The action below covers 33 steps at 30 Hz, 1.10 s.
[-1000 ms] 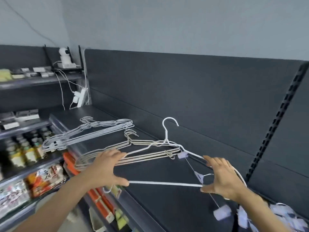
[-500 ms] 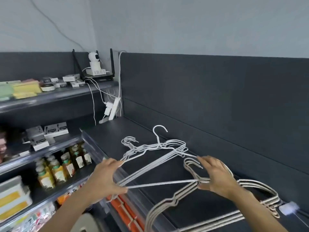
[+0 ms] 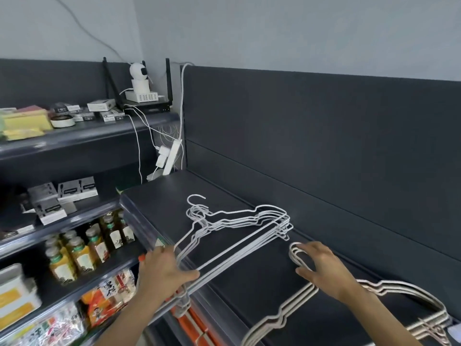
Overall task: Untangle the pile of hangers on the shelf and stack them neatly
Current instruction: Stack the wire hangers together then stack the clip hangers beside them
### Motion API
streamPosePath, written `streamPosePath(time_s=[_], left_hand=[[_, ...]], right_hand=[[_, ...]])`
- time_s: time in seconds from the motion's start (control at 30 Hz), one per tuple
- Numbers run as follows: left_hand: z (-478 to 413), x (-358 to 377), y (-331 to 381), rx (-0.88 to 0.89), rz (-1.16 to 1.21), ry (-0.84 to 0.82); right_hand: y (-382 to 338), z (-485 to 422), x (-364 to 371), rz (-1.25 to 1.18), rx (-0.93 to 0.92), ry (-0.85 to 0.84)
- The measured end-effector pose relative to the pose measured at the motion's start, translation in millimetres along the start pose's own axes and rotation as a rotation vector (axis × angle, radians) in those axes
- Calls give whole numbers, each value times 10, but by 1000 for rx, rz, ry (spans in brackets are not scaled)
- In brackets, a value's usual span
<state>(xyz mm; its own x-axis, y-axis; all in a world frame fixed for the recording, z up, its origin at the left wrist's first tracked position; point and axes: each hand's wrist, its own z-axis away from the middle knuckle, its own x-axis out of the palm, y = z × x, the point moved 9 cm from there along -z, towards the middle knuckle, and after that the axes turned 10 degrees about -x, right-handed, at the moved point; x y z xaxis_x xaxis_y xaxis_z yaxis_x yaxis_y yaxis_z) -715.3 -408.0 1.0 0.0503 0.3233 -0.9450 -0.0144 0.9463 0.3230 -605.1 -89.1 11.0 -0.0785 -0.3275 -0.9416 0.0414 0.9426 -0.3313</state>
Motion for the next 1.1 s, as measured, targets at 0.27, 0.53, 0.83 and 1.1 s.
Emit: streamPosePath(time_s=[0.27,0.53,0.83,1.1], left_hand=[[-99,252,-115,-29,14,-129],[-71,112,-10,19,-29,-19],[-299,7,69,34,78,-99],[-869,347,337,46,81,-386]], right_hand=[[-32,-36,90,-12,4,-32],[-203,-135,112,-51,-77,-37],[-457,-425,142,-68,-163,-37],[-737,-941,248,-42,-113,-5]])
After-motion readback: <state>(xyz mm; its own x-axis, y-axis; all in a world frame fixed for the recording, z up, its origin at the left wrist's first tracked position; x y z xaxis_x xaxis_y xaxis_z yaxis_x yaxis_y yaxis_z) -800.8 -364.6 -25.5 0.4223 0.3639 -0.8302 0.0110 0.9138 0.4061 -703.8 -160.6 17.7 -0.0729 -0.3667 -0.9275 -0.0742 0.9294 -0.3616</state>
